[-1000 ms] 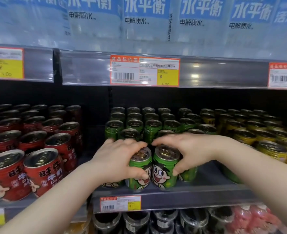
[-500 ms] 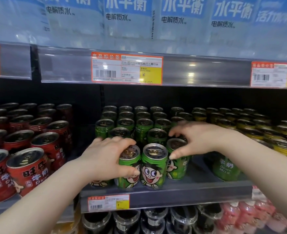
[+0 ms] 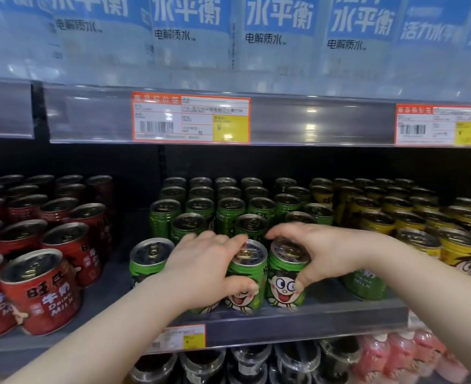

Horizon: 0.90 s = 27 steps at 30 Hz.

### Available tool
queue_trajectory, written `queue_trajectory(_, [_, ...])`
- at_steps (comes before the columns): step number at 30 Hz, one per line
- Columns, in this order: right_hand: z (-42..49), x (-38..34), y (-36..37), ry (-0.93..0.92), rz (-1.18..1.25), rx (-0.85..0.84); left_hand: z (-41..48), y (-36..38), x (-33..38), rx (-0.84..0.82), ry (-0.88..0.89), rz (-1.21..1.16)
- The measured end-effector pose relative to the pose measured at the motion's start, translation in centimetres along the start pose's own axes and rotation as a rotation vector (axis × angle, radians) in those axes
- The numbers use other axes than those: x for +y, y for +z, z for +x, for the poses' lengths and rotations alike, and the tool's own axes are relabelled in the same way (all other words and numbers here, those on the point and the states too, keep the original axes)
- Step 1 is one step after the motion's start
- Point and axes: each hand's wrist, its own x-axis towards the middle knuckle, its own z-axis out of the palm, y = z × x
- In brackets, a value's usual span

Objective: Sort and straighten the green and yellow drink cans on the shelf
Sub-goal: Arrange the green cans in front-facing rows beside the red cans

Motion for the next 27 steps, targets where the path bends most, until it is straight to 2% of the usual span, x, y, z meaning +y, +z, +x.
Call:
queue_trajectory(4, [0.0, -0.2, -0.4, -0.010, -0.016, -0.042, 0.0, -0.1, 0.0, -0.015, -0.012, -0.026])
queue_trajectory(7, [0.4, -1.3, -1.0, -0.041, -0.023, -0.046, -0.1, -0.6, -0.4, 0.006, -0.014, -0.177])
queue_trajectory(10, [1.5, -3.0, -1.4, -0.122, 0.033, 0.117, -0.5, -1.3, -2.0, 0.191, -0.032, -0.321])
queue_trajectory(13, [4.0, -4.1, -1.8, -0.157, 0.005, 0.265, -0.1, -1.8, -5.5, 0.298, -0.195, -0.397])
queue_trajectory(16, [7.2, -5.4, -1.9, -0.142, -0.047, 0.256, 0.6, -2.5, -8.9, 0.260, -0.403, -0.422])
queue_trajectory(18, [8.9, -6.5, -1.8, -0.124, -0.094, 0.220, 0.7, -2.6, -10.2, 0.194, -0.460, -0.470])
queue_trajectory(23, [11.7, -8.2, -1.3, -0.041, -0.039, 0.106, 0.5, -2.5, -10.3, 0.079, -0.463, -0.514])
queue_trajectory(27, [12.9, -8.7, -0.8, -0.063, -0.037, 0.133, 1.1, -2.3, -9.9, -0.011, -0.433, -0.559])
